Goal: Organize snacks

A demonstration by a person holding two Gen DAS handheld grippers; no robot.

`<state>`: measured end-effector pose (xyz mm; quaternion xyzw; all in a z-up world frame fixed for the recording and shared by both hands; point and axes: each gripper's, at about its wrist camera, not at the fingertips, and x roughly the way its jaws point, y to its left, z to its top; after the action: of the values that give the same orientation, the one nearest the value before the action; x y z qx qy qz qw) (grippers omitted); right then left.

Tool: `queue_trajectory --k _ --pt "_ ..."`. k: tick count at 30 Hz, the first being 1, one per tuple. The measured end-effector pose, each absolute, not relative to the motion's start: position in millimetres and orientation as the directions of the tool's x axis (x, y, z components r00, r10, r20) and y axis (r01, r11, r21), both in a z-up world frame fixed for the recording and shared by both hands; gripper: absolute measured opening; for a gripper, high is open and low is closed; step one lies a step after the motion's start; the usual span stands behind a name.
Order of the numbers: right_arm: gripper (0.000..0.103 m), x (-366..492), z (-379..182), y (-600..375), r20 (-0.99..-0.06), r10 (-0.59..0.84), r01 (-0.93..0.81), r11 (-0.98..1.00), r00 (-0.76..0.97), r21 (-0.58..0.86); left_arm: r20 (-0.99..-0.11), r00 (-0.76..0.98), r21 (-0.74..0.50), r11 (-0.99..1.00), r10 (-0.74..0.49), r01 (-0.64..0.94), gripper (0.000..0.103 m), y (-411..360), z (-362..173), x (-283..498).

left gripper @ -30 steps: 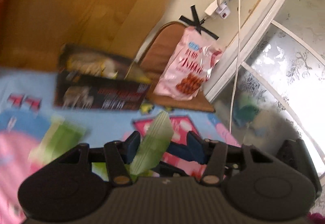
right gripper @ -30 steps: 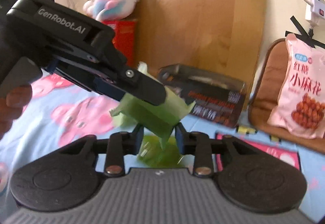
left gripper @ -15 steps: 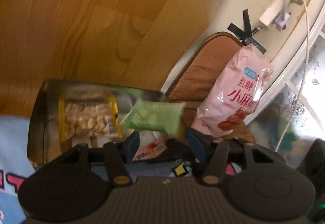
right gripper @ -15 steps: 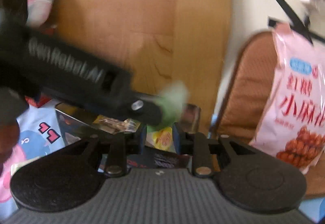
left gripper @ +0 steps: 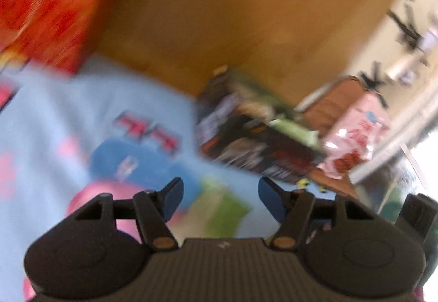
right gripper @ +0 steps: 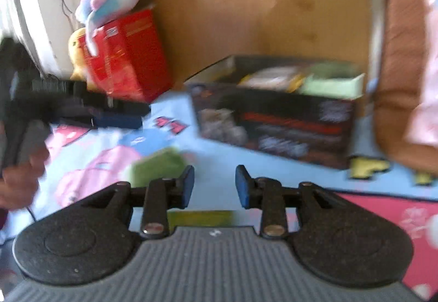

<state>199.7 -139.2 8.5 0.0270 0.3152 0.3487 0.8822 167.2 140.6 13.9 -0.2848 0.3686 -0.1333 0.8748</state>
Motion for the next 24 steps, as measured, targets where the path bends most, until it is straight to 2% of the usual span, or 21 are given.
queue_trajectory --k 2,6,7,8,11,16,17,24 --pt "0.036 212.9 7.0 -124.4 -0.55 0.654 -0.582 0.742 0.52 0.333 -0.579 0.679 -0.635 0.772 -0.451 -0.029 0.061 151.1 -1.5 158.4" --pt "0.036 233.9 2.4 -106.3 -0.573 0.667 -0.482 0.743 0.477 0.463 -0.518 0.69 -0.712 0.702 -0.505 -0.021 0.06 153.1 -11.6 131.2" --pt "0.034 230.0 -0.8 -102.6 -0.58 0.674 -0.467 0.737 0.458 0.488 -0.51 0.689 -0.719 0.694 -0.515 -0.014 0.057 151.1 -12.9 127.1" --pt "0.027 231.2 -4.6 -98.7 -0.589 0.679 -0.457 0.733 0.439 0.504 -0.513 0.689 -0.711 0.703 -0.511 -0.009 0.056 147.7 -12.4 123.7" --pt "0.021 219.1 -3.8 -92.3 -0.592 0.679 -0.479 0.73 0.434 0.487 -0.534 0.667 -0.698 0.716 -0.519 -0.001 0.044 140.7 -11.0 119.7" --pt "0.013 173.0 -1.9 -104.3 -0.588 0.683 -0.531 0.721 0.434 0.445 -0.525 0.648 -0.71 0.704 -0.552 0.023 0.043 135.8 -13.0 102.4" --pt "0.008 160.8 -2.7 -106.7 -0.587 0.681 -0.537 0.721 0.438 0.438 -0.524 0.642 -0.707 0.707 -0.559 0.038 0.042 131.7 -13.3 96.3" --pt "0.006 56.7 -14.8 -141.2 -0.559 0.671 -0.579 0.728 0.487 0.369 -0.523 0.559 -0.665 0.718 -0.643 0.205 0.04 86.6 -10.2 38.5"
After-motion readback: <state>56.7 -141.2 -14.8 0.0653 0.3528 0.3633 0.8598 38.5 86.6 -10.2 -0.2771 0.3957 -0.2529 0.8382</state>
